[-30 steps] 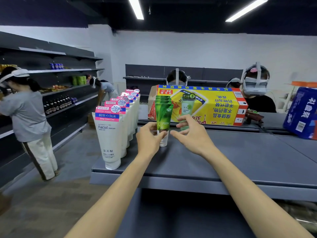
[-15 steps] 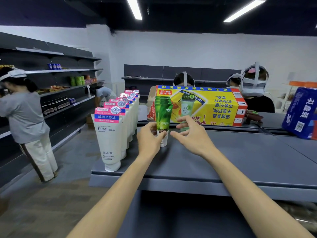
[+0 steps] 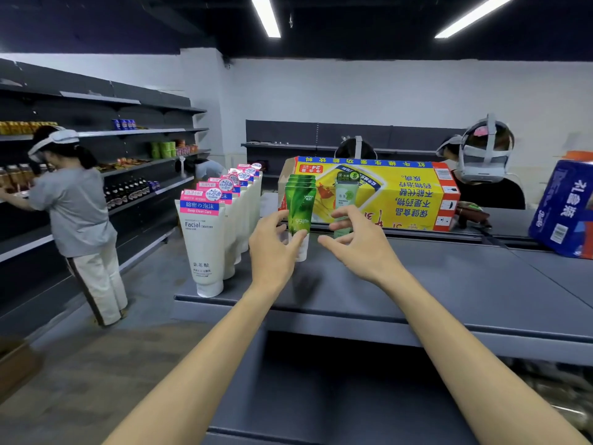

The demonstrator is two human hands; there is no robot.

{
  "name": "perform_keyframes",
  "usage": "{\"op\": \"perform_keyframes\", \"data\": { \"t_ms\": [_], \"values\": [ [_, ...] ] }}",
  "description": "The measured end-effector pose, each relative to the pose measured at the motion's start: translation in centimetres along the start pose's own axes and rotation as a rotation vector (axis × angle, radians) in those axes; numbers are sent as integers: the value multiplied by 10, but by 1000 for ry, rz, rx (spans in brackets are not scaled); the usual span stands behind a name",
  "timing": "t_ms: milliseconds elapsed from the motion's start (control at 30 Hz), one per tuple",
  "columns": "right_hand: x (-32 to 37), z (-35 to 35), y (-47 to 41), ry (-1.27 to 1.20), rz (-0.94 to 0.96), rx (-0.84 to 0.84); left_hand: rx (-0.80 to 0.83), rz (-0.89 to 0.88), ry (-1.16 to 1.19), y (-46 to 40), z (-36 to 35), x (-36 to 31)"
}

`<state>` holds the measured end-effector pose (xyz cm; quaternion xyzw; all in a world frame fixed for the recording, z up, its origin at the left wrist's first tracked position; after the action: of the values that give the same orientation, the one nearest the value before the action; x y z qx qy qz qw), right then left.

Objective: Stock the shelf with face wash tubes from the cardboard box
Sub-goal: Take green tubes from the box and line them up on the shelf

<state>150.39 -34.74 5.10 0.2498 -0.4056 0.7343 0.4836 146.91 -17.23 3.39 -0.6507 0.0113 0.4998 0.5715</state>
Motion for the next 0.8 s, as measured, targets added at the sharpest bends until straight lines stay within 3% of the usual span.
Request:
{"op": "perform_keyframes", "data": {
  "t_ms": [333, 800],
  "values": [
    [-17, 1, 27, -101, -21, -7, 90, -85, -120, 44, 7, -27],
    [-11, 4, 139, -23, -142, -81, 266, -117, 62, 138, 41, -46]
  ]
}}
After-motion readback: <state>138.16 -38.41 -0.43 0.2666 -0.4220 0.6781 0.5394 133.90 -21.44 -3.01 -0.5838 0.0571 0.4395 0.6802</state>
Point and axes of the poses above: each hand's wrist, its own y-axis away from the middle knuckle, its own z-axis out of the back of the hand, x = y × z, the point moved 8 cm from there along -y, towards the middle knuckle, and after that the axes turned 8 degrees about -z, right-handed, at the moved point
